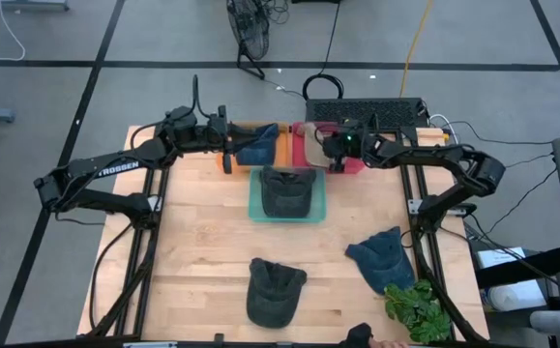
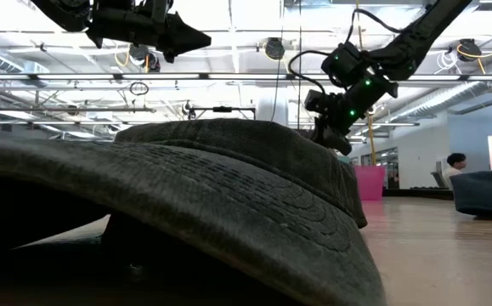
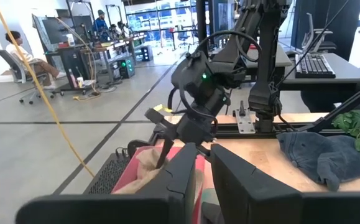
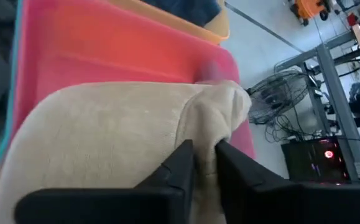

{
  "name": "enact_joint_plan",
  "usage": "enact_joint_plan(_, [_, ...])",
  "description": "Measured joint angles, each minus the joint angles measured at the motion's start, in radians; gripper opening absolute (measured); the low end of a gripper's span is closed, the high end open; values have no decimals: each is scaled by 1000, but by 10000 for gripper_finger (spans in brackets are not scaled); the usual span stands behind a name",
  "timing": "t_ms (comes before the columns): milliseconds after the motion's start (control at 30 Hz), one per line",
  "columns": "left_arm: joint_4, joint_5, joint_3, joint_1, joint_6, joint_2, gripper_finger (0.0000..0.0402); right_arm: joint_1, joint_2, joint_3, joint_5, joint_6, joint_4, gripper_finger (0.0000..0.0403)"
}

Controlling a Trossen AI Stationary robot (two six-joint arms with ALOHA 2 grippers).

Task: Pick & Place hat
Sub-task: Put the brown cap into the pink bin

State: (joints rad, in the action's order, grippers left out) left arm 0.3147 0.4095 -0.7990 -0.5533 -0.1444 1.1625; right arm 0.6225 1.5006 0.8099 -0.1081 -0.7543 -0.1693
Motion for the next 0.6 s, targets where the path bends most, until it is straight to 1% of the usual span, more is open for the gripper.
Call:
enact_joint_plan(33, [0, 0, 0, 0, 0, 0, 63, 4, -3, -7, -3, -4, -5, 59])
enact_joint_plan(100, [0, 0, 0, 0, -5, 0, 63, 5, -4, -17, -43, -18, -19, 78])
enact_joint_plan(233, [0, 0, 0, 0, -11, 0, 63, 2, -2, -26, -184, -17, -81, 114])
enact_joint_plan(300, [0, 0, 0, 0, -11, 0, 63, -6, -3, -26, -232, -17, -112, 128])
enact_joint_plan(400, [0, 0, 0, 0, -10, 0, 63, -30, -8, -26, -232, -4, -127, 144])
enact_joint_plan(533, [-4, 0, 0, 0, -10, 0, 63, -77, -10, -26, -234, 96, -142, 157])
enact_joint_plan(600, [-6, 0, 0, 0, -10, 0, 63, -94, -10, -26, -235, 115, -148, 160])
